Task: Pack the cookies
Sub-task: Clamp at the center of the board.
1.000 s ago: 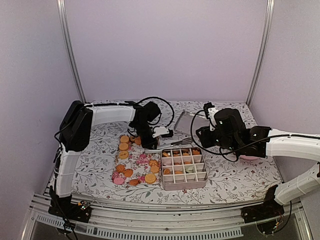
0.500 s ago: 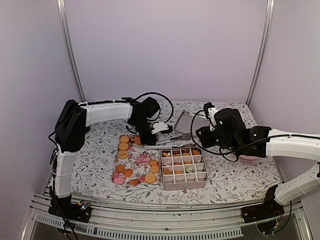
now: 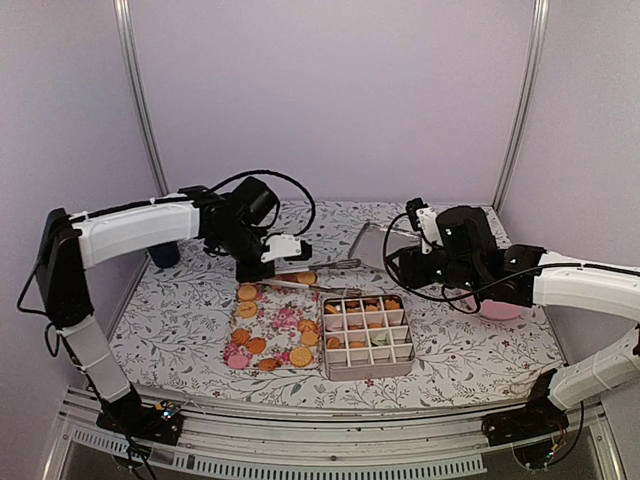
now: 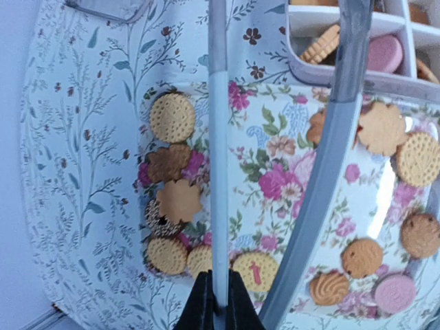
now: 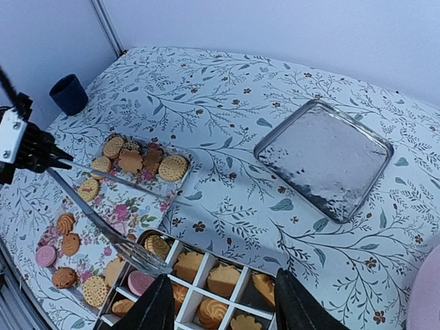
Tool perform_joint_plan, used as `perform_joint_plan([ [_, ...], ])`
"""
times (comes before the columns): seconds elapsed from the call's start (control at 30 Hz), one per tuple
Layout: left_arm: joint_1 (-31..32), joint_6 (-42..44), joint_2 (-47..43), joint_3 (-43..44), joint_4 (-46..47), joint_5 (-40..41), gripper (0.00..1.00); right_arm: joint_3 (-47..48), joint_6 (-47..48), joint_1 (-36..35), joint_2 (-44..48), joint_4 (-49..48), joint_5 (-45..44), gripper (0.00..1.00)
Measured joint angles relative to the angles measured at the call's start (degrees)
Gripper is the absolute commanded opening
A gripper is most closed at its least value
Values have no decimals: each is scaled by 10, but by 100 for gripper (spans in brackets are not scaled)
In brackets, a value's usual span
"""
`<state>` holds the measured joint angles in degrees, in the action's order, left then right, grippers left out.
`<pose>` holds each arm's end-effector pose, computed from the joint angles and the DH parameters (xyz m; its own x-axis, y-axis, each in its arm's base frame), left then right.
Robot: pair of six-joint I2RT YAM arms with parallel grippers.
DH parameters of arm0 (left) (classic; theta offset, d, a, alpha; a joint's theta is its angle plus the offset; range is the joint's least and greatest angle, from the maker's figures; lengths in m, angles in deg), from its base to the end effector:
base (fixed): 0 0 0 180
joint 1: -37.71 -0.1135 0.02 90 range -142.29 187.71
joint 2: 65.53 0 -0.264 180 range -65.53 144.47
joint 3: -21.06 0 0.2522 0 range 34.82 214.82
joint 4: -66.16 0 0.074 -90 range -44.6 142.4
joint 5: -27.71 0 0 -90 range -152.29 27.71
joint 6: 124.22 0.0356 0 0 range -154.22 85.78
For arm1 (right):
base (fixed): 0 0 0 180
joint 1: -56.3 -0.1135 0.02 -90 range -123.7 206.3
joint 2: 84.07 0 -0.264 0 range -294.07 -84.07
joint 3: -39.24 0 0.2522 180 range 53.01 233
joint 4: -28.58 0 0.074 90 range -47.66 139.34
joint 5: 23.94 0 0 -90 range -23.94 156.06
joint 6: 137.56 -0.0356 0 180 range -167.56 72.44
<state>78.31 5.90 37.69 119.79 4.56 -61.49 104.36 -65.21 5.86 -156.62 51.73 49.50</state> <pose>0.2860 -0.2445 0.2506 -0.1142 0.9465 -0.3017 0.9416 0.2000 0.2709 0.1887 0.2125 0.2777 -0.4854 -0.1313 -0.8644 -0.4570 0.8809 0.1229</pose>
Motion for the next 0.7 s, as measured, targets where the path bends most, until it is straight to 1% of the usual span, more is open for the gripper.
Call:
perform_joint_plan([
  [0.1,2,70,-107,-99,48,41,0,16,14,32,0,-4,59,57],
  [0.17,4,136,-180,-177,115,76,0,30,21,46,-1,-7,92,60],
  [0.27,11,251,-293,-299,250,115,0,60,25,58,-15,-13,156,61],
  [0.37,30,369,-398,-411,400,120,0,90,20,59,-43,-19,221,61],
  [0.4,42,418,-436,-450,465,113,0,99,17,59,-56,-21,248,62],
  [0.53,72,537,-504,-523,650,55,0,114,-8,58,-104,-30,337,64],
  [0.67,83,621,-538,-552,790,-38,0,128,-33,44,-155,-32,428,65],
  [0.7,85,634,-543,-554,810,-57,0,134,-37,40,-166,-34,446,66],
])
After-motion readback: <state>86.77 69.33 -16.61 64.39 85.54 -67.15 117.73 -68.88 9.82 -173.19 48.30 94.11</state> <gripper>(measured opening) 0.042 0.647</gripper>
